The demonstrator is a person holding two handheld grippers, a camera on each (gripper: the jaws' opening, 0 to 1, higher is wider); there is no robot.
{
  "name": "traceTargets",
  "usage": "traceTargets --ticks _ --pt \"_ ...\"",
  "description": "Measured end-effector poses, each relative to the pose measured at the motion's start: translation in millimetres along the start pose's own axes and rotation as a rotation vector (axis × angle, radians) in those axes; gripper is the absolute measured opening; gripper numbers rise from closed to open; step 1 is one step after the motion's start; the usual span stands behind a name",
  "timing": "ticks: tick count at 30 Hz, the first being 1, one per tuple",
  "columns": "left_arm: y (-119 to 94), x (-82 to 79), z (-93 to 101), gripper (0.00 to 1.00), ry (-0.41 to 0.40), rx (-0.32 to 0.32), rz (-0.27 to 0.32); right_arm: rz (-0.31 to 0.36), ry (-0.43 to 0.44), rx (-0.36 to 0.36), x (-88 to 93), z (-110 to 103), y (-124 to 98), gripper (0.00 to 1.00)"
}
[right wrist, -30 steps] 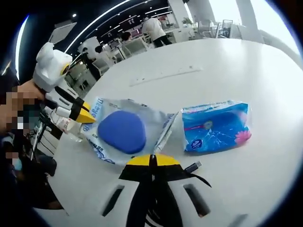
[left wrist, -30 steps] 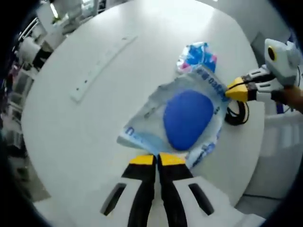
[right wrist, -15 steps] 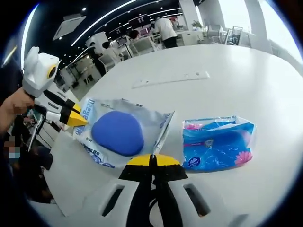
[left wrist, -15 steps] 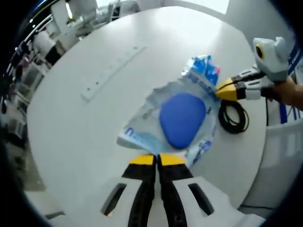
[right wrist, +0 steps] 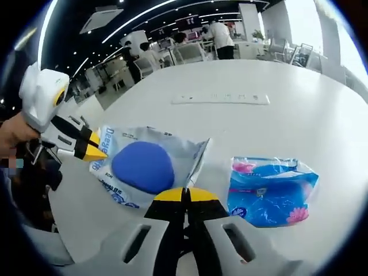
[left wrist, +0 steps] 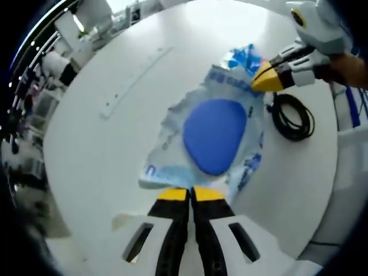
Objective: Arrange the tabletop items into an orderly group along one side of the table until the central work area is clear of visible clutter.
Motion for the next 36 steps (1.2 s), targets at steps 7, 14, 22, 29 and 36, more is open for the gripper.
traceTargets --ticks 7,14,22,29,36 --pt "5 3.0 3.0 0.0 -0.015 -0.088 0.069 -0.001 -0.042 0.001 4.5 -3 4 0.0" --pt "9 7.6 6.1 0.0 -0.155 -0.13 0.211 0.002 -0.045 0.005 8.9 -3 6 0.0" --pt "11 15.2 -3.6 0.0 -0.272 -0.189 0.318 0.01 -0.052 -0.006 11.9 -10 8 0.0" --pt "19 25.6 -4.1 0.0 -0.181 -0.254 0.301 0.016 -0.048 -0.005 17.0 -15 11 0.0" --pt "26 27.3 -3.3 0.02 -0.096 -0.289 0.294 0.014 -0.045 0.007 18.9 -14 12 0.0"
Point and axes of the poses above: the point that each gripper's makers call its tool centre point, and the gripper's own axes: y roughly forward along the fingers, z roughly to its right, x roughly out of its underside, the point moved 2 cm from there along -y, roughly backward along the fingers, and after that the axes turned 7 degrees about x, right-handed, at the moved point
